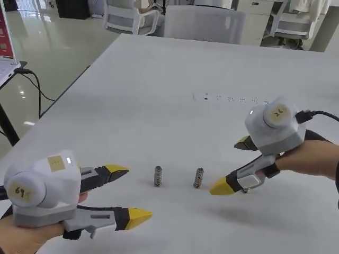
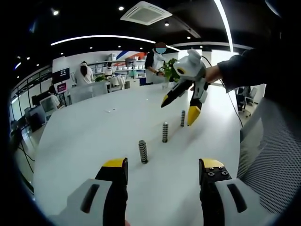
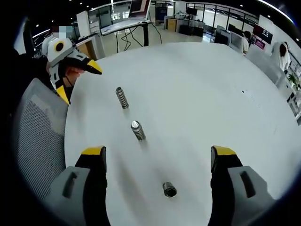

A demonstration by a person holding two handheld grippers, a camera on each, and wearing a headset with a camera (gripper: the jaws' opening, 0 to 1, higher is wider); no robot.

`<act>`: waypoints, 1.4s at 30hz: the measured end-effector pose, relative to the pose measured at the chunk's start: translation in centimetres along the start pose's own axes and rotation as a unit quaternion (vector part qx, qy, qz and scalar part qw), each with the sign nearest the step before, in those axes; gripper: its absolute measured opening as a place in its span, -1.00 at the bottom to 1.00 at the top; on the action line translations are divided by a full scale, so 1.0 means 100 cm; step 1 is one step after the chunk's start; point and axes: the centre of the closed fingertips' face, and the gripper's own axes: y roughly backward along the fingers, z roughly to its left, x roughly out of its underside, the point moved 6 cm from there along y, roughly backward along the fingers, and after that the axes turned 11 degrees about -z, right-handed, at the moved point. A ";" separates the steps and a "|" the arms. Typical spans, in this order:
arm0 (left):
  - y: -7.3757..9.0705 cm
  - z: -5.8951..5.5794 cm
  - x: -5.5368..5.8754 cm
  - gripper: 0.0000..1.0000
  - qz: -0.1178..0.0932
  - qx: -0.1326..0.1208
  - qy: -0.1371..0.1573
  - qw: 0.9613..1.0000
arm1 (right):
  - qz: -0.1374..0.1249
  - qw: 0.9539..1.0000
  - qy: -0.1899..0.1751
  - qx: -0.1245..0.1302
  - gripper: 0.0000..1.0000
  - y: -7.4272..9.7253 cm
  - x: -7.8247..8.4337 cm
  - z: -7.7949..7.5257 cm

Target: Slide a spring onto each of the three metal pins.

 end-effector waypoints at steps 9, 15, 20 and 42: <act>0.000 -0.006 0.003 0.19 0.003 0.002 0.002 1.000 | -0.025 0.999 -0.022 0.025 0.87 0.022 0.013 0.003; 0.000 -0.008 0.002 0.20 0.003 0.001 0.001 1.000 | -0.042 0.998 -0.033 0.039 0.87 0.031 0.022 0.008; 0.002 -0.007 0.000 0.21 0.002 0.000 0.000 1.000 | -0.058 0.996 -0.039 0.052 0.87 0.041 0.030 0.019; 0.002 -0.009 0.000 0.34 -0.002 -0.012 0.012 1.000 | -0.118 0.986 -0.070 0.092 0.89 0.069 0.053 0.051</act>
